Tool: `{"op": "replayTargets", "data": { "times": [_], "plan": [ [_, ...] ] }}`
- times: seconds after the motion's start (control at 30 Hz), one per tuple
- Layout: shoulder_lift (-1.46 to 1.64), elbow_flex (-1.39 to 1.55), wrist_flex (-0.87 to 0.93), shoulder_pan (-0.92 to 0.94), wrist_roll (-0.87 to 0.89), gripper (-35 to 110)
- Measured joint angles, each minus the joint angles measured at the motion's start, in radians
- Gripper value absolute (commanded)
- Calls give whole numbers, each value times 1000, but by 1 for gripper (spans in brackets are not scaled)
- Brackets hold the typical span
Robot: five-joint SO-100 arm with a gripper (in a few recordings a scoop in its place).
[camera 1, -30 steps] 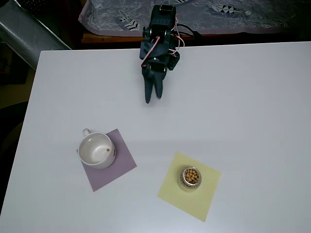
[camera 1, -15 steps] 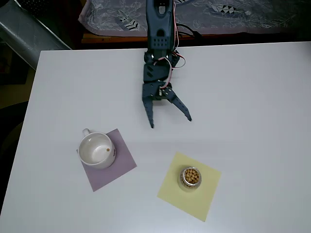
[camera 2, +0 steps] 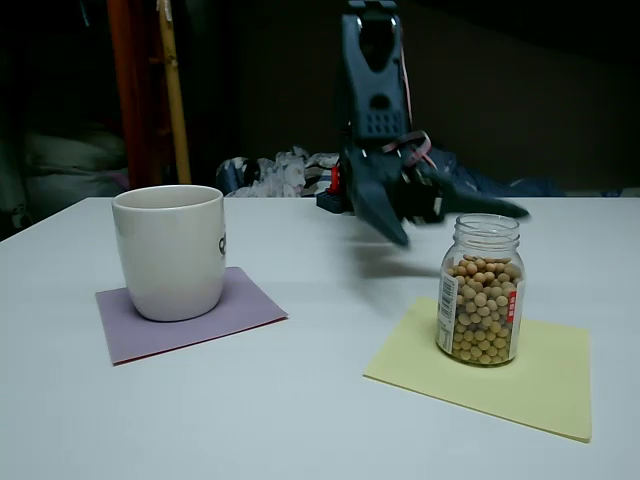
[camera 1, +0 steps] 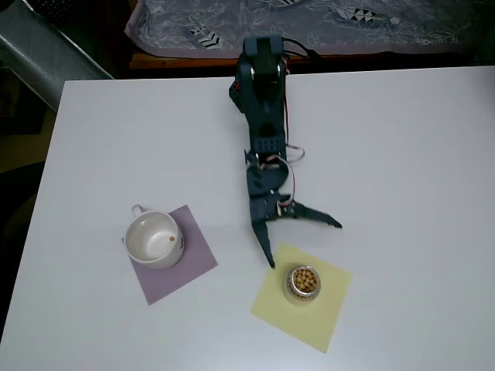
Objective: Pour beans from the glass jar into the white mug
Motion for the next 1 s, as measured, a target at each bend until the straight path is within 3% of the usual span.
{"op": "replayTargets", "data": {
  "times": [0.5,0.73,1.0],
  "plan": [
    [-367,-397,0,11,0,61],
    [-400,-463,0,15,20,44],
    [-399,-471,0,-11,114,6]
  ]
}}
